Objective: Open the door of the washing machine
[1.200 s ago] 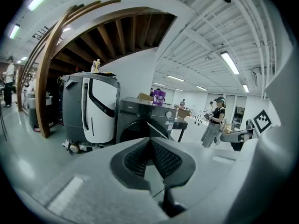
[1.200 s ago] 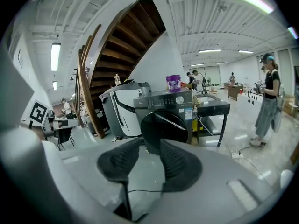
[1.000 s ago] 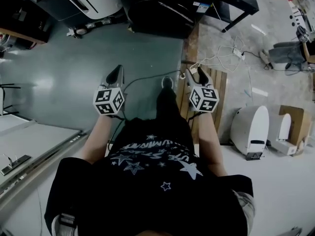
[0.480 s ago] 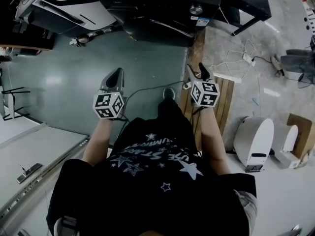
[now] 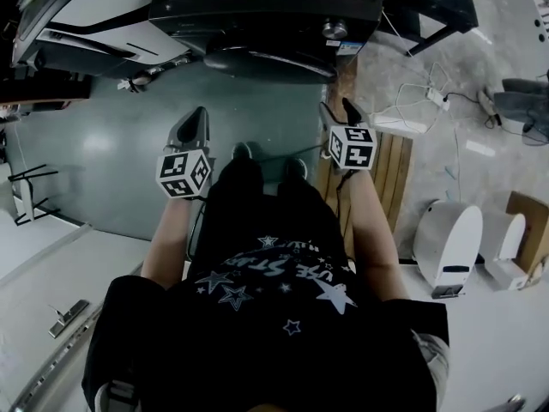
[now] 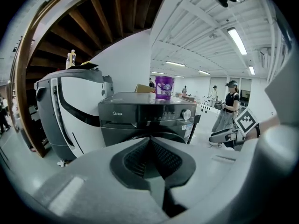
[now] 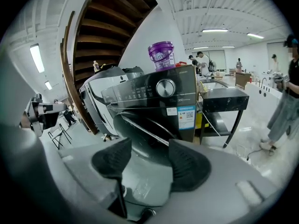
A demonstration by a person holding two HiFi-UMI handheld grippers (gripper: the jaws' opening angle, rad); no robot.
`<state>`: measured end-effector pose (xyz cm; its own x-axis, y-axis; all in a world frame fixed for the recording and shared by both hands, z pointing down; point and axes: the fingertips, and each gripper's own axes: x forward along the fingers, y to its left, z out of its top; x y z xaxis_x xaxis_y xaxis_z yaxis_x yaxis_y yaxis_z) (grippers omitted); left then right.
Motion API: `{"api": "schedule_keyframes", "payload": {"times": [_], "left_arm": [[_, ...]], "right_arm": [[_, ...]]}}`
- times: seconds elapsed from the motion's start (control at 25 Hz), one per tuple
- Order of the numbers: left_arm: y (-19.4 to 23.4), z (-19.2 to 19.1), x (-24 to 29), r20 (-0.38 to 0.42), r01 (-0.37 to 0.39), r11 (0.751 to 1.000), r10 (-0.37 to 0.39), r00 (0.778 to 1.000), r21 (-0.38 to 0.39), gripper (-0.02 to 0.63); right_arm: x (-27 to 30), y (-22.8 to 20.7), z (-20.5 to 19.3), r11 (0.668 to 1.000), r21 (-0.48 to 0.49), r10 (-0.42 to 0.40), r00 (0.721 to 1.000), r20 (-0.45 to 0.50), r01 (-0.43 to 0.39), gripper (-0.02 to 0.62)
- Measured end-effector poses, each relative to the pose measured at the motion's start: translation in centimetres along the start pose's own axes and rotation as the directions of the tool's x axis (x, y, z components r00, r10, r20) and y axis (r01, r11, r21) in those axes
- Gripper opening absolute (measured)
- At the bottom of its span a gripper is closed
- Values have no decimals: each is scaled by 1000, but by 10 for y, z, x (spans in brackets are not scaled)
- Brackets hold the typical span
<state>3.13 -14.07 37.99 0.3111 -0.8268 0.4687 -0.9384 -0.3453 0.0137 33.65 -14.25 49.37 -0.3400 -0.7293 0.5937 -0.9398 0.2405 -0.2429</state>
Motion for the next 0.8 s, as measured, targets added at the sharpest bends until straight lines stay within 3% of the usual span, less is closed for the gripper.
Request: {"api": "schedule_keyframes", "payload": {"times": [0.36,0.6,0.8], "left_arm": [[30,9,90,-45,132,990,-129,991,58,11],[56,2,138,-95,197,978,-190,977,64,11],[58,-5,166,-118,267,955,-252,960,128,11]], "right_arm": [[69,-16,18,994,-11,-113,993,-26,113,252],[121,-29,21,976,-137,-183,978,-96,169,252],[147,-37,15,962,-218,-202,968,-152,166,252]]}}
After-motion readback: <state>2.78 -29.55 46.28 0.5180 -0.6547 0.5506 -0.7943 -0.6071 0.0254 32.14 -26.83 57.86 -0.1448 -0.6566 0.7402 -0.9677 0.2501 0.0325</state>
